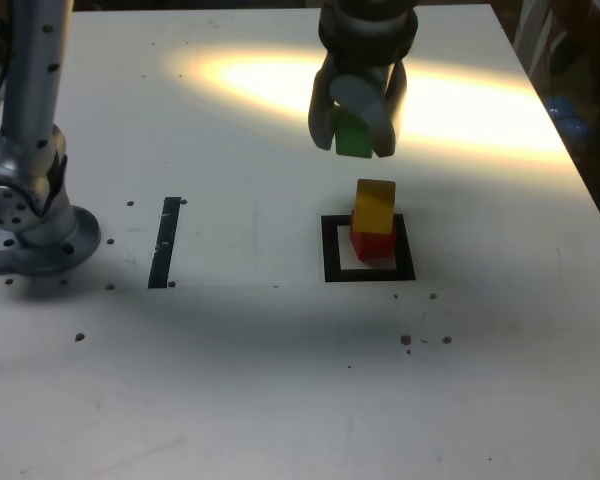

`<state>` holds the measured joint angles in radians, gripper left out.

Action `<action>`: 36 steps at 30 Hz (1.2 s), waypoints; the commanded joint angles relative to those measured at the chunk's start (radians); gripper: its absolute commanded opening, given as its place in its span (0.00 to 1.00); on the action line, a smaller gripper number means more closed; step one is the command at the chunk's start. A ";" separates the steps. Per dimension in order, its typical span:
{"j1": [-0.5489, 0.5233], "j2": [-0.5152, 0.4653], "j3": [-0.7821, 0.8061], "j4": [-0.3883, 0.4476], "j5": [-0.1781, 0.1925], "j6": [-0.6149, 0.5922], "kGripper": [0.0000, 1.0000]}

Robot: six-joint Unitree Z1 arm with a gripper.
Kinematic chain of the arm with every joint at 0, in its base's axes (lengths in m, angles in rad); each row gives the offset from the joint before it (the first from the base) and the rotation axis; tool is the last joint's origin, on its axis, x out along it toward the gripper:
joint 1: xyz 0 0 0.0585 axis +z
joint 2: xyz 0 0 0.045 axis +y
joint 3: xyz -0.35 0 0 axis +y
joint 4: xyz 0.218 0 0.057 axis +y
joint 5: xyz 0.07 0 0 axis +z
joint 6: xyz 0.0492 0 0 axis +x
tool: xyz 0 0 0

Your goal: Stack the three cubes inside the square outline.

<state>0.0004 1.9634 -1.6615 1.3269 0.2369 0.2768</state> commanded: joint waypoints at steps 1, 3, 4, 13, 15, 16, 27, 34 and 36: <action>-0.030 -0.021 -0.043 0.041 0.005 -0.012 0.20; -0.060 -0.024 -0.079 0.070 0.002 -0.022 0.20; -0.074 -0.023 -0.097 0.083 -0.001 -0.027 0.20; -0.120 0.010 -0.133 0.133 -0.081 -0.068 0.20; -0.120 0.018 -0.126 0.134 -0.098 -0.077 0.20; -0.120 0.022 -0.123 0.135 -0.104 -0.082 0.20; -0.153 0.023 -0.091 0.121 -0.110 -0.150 0.20; -0.157 0.031 -0.072 0.104 -0.097 -0.165 0.21; -0.157 0.033 -0.072 0.098 -0.094 -0.165 0.22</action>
<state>-0.1556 1.9887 -1.7341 1.4304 0.1406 0.1136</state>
